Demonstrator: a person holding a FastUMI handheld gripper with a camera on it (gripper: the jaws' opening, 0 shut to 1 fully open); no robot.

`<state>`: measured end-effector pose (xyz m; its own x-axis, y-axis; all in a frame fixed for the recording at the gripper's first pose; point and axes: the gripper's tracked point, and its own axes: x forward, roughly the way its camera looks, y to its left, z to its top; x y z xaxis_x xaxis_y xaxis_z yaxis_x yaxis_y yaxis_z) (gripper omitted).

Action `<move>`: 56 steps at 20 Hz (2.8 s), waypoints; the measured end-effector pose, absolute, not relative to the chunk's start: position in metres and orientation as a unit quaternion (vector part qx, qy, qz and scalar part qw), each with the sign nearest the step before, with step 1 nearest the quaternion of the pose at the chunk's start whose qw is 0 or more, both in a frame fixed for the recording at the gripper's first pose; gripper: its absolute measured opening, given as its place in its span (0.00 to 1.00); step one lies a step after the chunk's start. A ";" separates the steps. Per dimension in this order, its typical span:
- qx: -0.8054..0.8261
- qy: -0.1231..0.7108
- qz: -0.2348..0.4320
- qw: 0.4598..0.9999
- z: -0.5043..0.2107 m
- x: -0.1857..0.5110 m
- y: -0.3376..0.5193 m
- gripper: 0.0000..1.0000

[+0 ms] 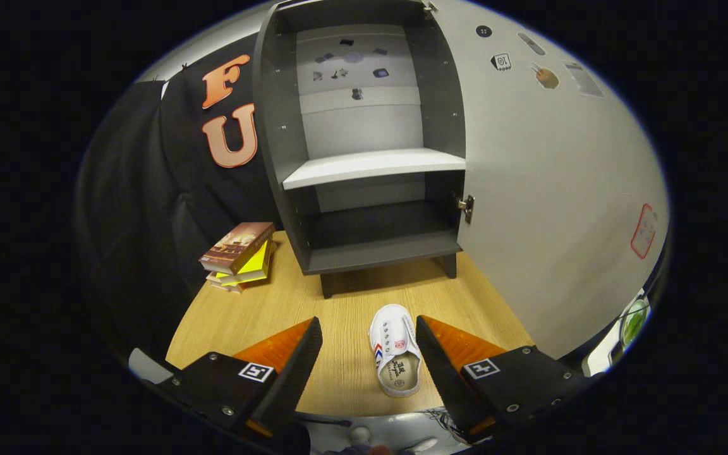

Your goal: Open the shoe cabinet door, grab the shoes and put them into the shoe cabinet, then close the shoe cabinet door.

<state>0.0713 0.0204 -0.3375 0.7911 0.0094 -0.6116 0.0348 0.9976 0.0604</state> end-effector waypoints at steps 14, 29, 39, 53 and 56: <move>0.037 0.449 -0.011 0.893 -0.503 0.060 0.016 0.93; 0.052 0.497 -0.002 0.866 -0.540 0.060 0.019 0.00; 0.041 0.459 0.003 0.888 -0.498 0.082 0.017 0.00; 0.042 0.330 0.005 0.943 -0.326 0.133 0.014 0.00; 0.037 0.294 0.003 0.955 -0.281 0.145 0.010 0.00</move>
